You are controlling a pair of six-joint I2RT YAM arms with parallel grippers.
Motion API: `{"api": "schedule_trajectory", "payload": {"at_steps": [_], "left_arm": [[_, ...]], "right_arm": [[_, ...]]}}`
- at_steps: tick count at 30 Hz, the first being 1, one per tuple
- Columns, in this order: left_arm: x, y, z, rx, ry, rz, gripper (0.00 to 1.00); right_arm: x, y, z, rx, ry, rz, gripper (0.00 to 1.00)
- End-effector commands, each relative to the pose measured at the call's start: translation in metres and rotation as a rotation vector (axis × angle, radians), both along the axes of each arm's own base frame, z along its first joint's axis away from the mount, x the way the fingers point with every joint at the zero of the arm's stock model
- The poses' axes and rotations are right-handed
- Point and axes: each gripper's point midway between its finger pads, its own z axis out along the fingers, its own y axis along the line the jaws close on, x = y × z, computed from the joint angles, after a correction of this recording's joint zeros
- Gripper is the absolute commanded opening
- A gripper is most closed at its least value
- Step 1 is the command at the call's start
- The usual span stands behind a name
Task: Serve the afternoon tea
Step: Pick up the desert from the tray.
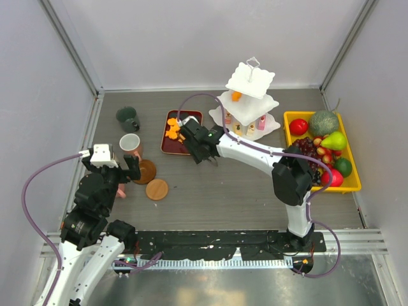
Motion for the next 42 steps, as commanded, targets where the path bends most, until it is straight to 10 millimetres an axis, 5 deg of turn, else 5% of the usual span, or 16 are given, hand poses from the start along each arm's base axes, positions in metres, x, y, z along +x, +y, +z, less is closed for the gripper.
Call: {"api": "schedule_trajectory", "payload": {"at_steps": [1,25,33,42], "left_arm": [[0.002,-0.001,0.011,-0.012,-0.048,-0.004,0.99],[0.002,-0.001,0.012,-0.011,-0.05,-0.004,0.99],[0.003,-0.002,0.011,-0.011,-0.05,-0.008,0.99],[0.002,-0.003,0.012,-0.013,-0.049,-0.013,0.99]], "right_arm": [[0.013,0.017,0.019,0.039,-0.052,0.001,0.58],[0.022,0.022,-0.013,-0.073,-0.03,0.005,0.54],[0.017,0.018,-0.003,-0.059,-0.035,0.005,0.45],[0.011,0.014,0.034,0.022,-0.083,0.011,0.44]]}}
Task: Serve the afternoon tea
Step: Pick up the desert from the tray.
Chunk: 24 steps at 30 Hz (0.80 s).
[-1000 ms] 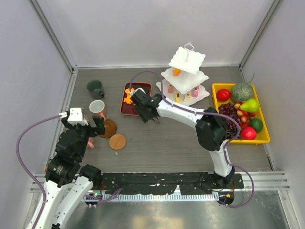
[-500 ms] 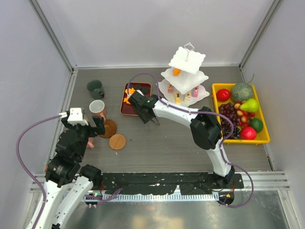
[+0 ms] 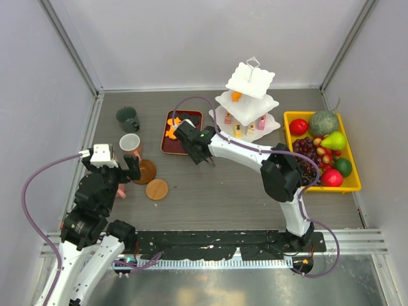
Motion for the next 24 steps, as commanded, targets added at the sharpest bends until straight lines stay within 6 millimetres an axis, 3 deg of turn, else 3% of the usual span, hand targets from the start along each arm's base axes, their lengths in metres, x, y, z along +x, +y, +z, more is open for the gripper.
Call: {"api": "schedule_trajectory", "payload": {"at_steps": [1,8,12,16,24], "left_arm": [[0.003,-0.003,0.011,-0.012,-0.048,-0.012,0.99],[0.003,-0.003,0.011,-0.012,-0.048,-0.011,0.99],[0.003,-0.003,0.011,-0.013,-0.049,-0.011,0.99],[0.002,-0.003,0.012,-0.013,-0.051,-0.011,0.99],[0.002,-0.002,0.012,-0.012,-0.052,-0.009,0.99]], "right_arm": [[0.003,0.003,0.06,0.112,-0.103,0.0,0.44],[0.0,0.003,0.072,0.144,-0.107,0.008,0.45],[-0.002,-0.001,0.09,0.164,-0.138,0.004,0.45],[0.0,-0.013,0.112,0.177,-0.177,-0.015,0.45],[0.0,-0.06,0.153,0.193,-0.247,-0.079,0.46]]}}
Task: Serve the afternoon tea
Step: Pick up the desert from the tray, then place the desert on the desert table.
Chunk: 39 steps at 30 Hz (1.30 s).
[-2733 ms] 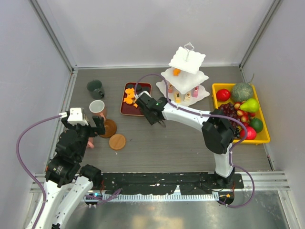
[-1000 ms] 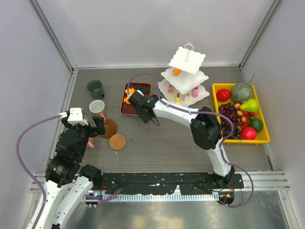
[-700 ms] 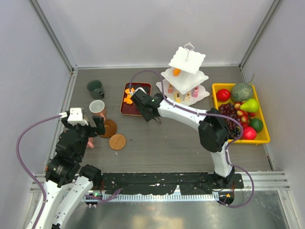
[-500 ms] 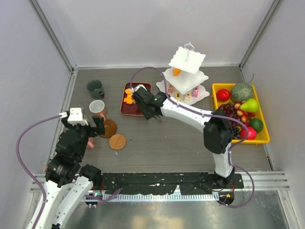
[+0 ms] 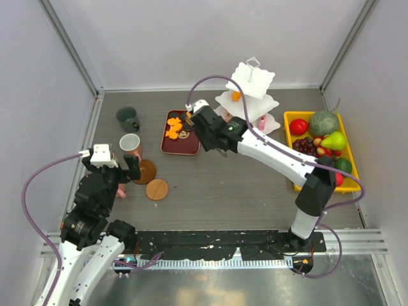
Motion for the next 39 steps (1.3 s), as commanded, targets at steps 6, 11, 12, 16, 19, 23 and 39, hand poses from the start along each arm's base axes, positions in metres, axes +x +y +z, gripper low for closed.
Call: {"api": "schedule_trajectory", "payload": {"at_steps": [6,11,12,16,19,23,39], "left_arm": [[0.002,-0.002,0.012,-0.014,-0.053,-0.009,0.99],[0.002,-0.002,0.012,-0.015,-0.053,-0.011,0.99],[0.002,-0.002,0.012,-0.014,-0.052,-0.011,0.99],[0.002,-0.003,0.011,-0.013,-0.049,-0.014,0.99],[0.002,-0.003,0.012,-0.014,-0.051,-0.012,0.99],[0.002,-0.002,0.011,-0.011,-0.049,-0.009,0.99],[0.003,-0.002,0.011,-0.01,-0.048,-0.006,0.99]], "right_arm": [[-0.005,-0.077,0.044,0.035,-0.086,-0.122,0.46],[-0.007,-0.126,0.046,0.039,-0.094,-0.208,0.46],[-0.009,-0.134,0.039,0.03,-0.081,-0.218,0.46],[-0.008,-0.17,0.037,0.02,-0.08,-0.278,0.46],[-0.003,-0.191,0.036,0.006,-0.082,-0.319,0.46],[0.008,-0.209,0.033,-0.026,-0.087,-0.361,0.46],[0.071,-0.227,0.044,-0.09,-0.167,-0.41,0.46]]}}
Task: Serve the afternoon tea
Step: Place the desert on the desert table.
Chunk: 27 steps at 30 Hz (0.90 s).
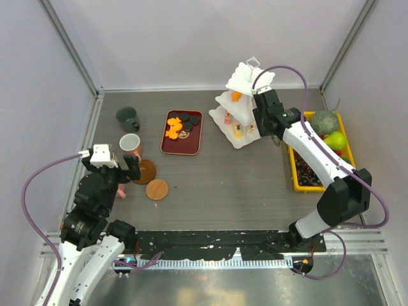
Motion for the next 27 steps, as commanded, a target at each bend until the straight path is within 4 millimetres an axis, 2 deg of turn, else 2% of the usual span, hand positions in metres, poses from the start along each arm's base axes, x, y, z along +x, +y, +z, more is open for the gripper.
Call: {"api": "schedule_trajectory", "payload": {"at_steps": [1,15,27], "left_arm": [[0.003,-0.002,0.01,-0.009,-0.045,-0.006,0.99],[0.004,-0.003,0.009,-0.007,-0.041,-0.008,0.99],[0.004,-0.002,0.009,-0.006,-0.041,-0.007,0.99]], "right_arm": [[0.03,-0.001,0.039,0.003,-0.152,-0.013,0.46],[0.051,-0.005,0.014,-0.007,-0.154,-0.038,0.5],[0.04,-0.006,0.011,0.015,-0.143,-0.043,0.55]]}}
